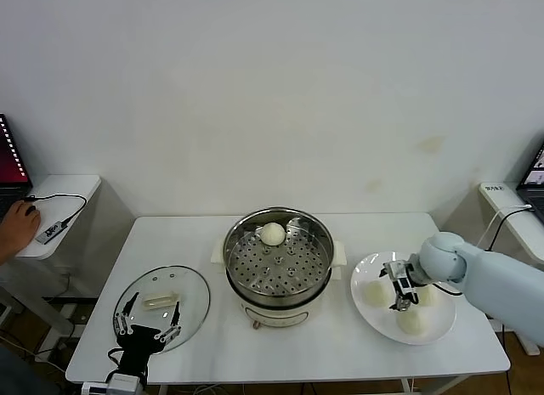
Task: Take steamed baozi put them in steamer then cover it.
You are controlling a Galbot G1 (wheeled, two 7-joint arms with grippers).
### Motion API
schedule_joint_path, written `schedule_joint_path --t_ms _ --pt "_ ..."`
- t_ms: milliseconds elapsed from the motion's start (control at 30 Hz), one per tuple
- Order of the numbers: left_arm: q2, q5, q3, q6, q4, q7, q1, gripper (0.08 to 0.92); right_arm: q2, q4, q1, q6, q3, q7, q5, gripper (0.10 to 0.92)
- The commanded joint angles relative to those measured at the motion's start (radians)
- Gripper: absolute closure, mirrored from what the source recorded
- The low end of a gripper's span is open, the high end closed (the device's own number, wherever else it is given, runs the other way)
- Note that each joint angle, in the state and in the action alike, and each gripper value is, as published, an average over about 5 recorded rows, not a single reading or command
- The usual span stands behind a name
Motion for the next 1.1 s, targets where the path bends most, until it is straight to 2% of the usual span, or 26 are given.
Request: schedule_joint_path --t_ms 33,333,733,1100 --pt "0.000 0.001 0.000 0.000 -0.002 0.000 0.000 0.177 0.052 -0.060 -0.045 -0.008 0.036 0.006 -0.013 0.218" --pt "-0.003 0.003 0.002 0.000 -0.008 0.000 0.005 0.177 0.050 -0.059 -0.039 -0.029 0.036 -0.010 -0.015 0.362" --pt "-0.008 0.010 0.004 0.000 -0.025 -0.001 0.015 0.177 0.041 -0.051 0.026 -0.034 0.027 -0.021 0.013 0.506" --pt "-0.001 0.011 0.009 0.001 -0.038 0.000 0.009 0.177 -0.019 0.029 0.377 -0.048 -0.079 -0.025 0.170 0.495"
